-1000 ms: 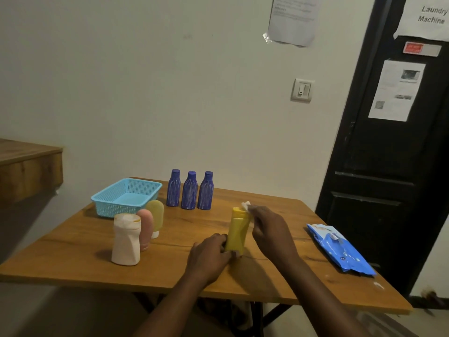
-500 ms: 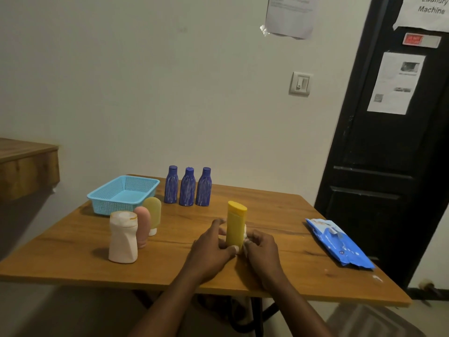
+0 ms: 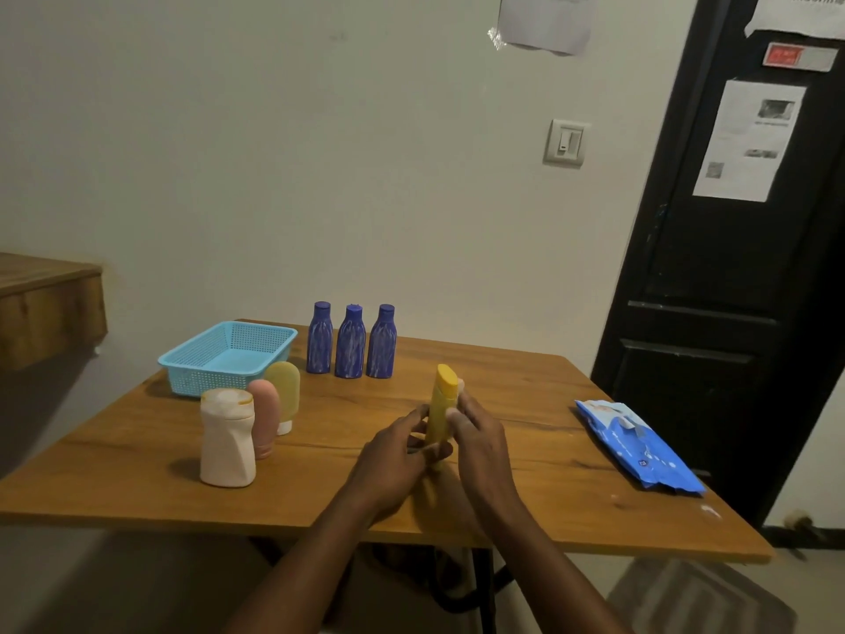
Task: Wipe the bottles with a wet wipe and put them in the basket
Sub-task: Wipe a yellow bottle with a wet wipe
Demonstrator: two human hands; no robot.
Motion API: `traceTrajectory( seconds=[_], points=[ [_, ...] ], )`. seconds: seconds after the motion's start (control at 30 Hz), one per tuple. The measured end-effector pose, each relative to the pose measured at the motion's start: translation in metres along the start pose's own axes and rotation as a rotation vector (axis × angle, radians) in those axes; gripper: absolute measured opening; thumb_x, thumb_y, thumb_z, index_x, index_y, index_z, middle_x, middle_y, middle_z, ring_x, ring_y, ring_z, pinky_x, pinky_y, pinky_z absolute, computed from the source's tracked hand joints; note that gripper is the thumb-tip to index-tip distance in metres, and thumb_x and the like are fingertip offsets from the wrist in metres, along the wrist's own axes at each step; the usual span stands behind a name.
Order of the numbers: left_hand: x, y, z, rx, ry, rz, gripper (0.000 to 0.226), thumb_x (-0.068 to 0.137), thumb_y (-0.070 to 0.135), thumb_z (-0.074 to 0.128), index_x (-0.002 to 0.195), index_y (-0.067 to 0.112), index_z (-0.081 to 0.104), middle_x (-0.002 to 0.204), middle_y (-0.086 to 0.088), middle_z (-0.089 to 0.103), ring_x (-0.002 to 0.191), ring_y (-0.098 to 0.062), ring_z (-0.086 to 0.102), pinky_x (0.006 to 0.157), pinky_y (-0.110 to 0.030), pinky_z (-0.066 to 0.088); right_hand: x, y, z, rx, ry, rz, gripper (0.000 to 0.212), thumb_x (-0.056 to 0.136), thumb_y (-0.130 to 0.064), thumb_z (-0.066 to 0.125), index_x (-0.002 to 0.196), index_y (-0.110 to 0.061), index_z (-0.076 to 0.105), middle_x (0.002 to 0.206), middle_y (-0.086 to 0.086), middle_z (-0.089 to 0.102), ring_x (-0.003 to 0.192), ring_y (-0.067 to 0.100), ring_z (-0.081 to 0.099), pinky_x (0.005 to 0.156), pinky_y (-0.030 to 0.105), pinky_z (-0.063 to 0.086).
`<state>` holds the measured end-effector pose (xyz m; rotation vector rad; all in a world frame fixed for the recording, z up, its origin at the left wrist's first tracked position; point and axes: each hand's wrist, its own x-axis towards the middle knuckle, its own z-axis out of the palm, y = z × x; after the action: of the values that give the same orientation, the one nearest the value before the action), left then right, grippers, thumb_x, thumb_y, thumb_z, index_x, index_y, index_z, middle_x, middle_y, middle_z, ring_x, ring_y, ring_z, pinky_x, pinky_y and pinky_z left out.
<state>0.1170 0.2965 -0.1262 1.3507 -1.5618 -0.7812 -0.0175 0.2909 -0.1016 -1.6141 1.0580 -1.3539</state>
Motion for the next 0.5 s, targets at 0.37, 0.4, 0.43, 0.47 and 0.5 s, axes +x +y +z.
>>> traceTrajectory(
  seconds=[0.37, 0.4, 0.43, 0.47, 0.5],
  points=[
    [0.001, -0.001, 0.001, 0.001, 0.025, 0.002, 0.066, 0.096, 0.033, 0.068, 0.154, 0.041, 0.038, 0.140, 0.012, 0.060, 0.121, -0.009, 0.061, 0.101, -0.043, 0.056, 0.007, 0.008, 0.004, -0.048, -0.163, 0.223, 0.064, 0.097, -0.072, 0.016, 0.117, -0.035, 0.064, 0.114, -0.004, 0.074, 0.104, 0.010, 0.069, 0.077, 0.023, 0.051],
    [0.002, -0.003, 0.002, -0.004, 0.026, 0.003, 0.067, 0.094, 0.036, 0.070, 0.153, 0.042, 0.040, 0.140, 0.014, 0.060, 0.119, -0.008, 0.061, 0.099, -0.042, 0.057, 0.003, 0.012, 0.001, -0.080, -0.171, 0.219, 0.069, 0.098, -0.070, 0.014, 0.122, -0.031, 0.066, 0.112, -0.005, 0.075, 0.102, 0.007, 0.070, 0.076, 0.020, 0.050],
    [0.002, -0.003, 0.002, -0.008, 0.025, -0.001, 0.066, 0.093, 0.038, 0.071, 0.152, 0.043, 0.041, 0.139, 0.015, 0.061, 0.117, -0.006, 0.062, 0.098, -0.041, 0.058, 0.000, 0.014, -0.001, -0.103, -0.174, 0.209, 0.071, 0.100, -0.067, 0.012, 0.127, -0.029, 0.066, 0.112, -0.007, 0.075, 0.101, 0.004, 0.069, 0.075, 0.016, 0.048],
    [0.003, -0.003, 0.002, -0.016, 0.023, -0.001, 0.066, 0.093, 0.038, 0.071, 0.151, 0.043, 0.041, 0.138, 0.016, 0.061, 0.116, -0.005, 0.063, 0.097, -0.040, 0.059, -0.003, 0.015, -0.003, -0.112, -0.174, 0.193, 0.070, 0.101, -0.065, 0.012, 0.130, -0.029, 0.065, 0.112, -0.009, 0.075, 0.101, 0.001, 0.069, 0.074, 0.013, 0.047],
    [0.004, -0.003, 0.002, -0.019, 0.020, -0.004, 0.065, 0.093, 0.037, 0.071, 0.151, 0.043, 0.042, 0.137, 0.016, 0.061, 0.115, -0.005, 0.063, 0.097, -0.040, 0.059, -0.007, 0.014, -0.003, -0.101, -0.166, 0.174, 0.069, 0.101, -0.065, 0.013, 0.131, -0.030, 0.064, 0.112, -0.012, 0.074, 0.101, -0.002, 0.068, 0.073, 0.010, 0.046]
  ],
)
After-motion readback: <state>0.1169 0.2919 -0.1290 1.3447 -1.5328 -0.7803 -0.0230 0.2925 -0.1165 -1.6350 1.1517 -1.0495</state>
